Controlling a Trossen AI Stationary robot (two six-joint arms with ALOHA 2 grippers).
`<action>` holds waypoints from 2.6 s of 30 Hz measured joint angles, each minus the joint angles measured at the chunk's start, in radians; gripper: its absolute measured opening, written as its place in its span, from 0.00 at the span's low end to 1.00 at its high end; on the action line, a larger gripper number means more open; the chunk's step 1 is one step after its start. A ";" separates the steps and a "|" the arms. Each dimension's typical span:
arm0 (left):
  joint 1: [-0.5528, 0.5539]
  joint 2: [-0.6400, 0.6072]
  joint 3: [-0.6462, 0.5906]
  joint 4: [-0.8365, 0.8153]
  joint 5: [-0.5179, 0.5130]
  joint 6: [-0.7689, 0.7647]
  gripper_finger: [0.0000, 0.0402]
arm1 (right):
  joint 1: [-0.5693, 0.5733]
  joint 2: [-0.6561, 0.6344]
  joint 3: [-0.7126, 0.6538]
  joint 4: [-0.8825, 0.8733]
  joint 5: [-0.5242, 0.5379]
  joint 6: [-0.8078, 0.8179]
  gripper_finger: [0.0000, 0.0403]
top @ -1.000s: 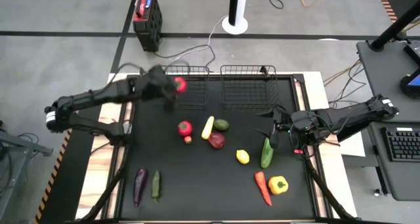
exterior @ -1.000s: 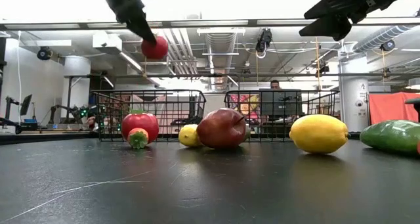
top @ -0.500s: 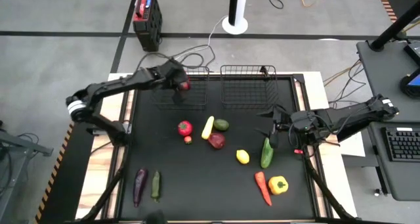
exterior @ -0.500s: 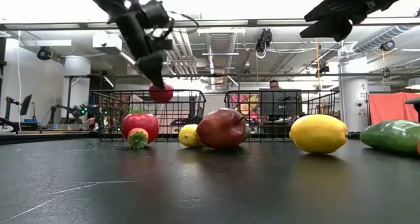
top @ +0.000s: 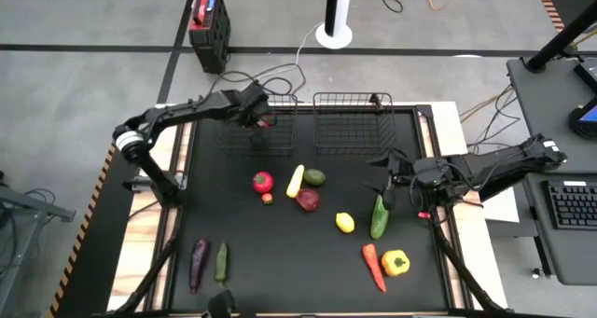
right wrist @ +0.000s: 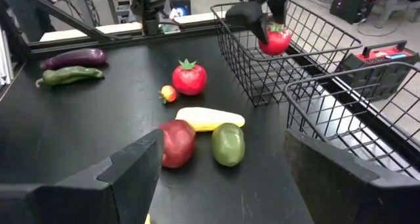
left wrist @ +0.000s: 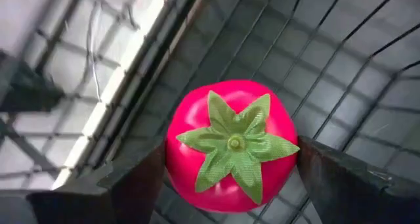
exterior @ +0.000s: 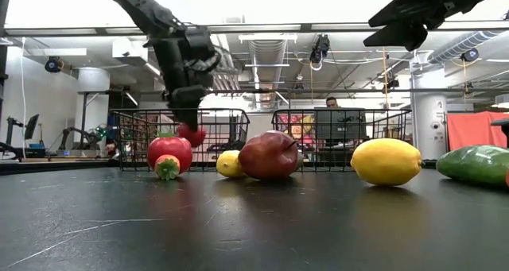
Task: Sort produce into baskets
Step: Put the bottom tomato into the left wire basket
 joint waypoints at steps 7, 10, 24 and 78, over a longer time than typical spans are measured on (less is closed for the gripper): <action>0.007 0.053 0.037 -0.022 -0.001 -0.017 0.77 | 0.000 0.000 0.000 -0.001 0.000 0.000 0.75; 0.008 0.059 0.046 -0.025 -0.001 -0.017 0.77 | 0.000 0.000 0.000 -0.002 0.000 0.001 0.75; 0.026 0.061 0.013 -0.013 -0.006 -0.029 0.77 | 0.000 0.000 -0.003 -0.007 0.000 0.001 0.75; 0.030 0.061 -0.111 0.278 -0.010 0.176 0.84 | 0.000 0.000 -0.010 -0.006 -0.010 -0.017 0.75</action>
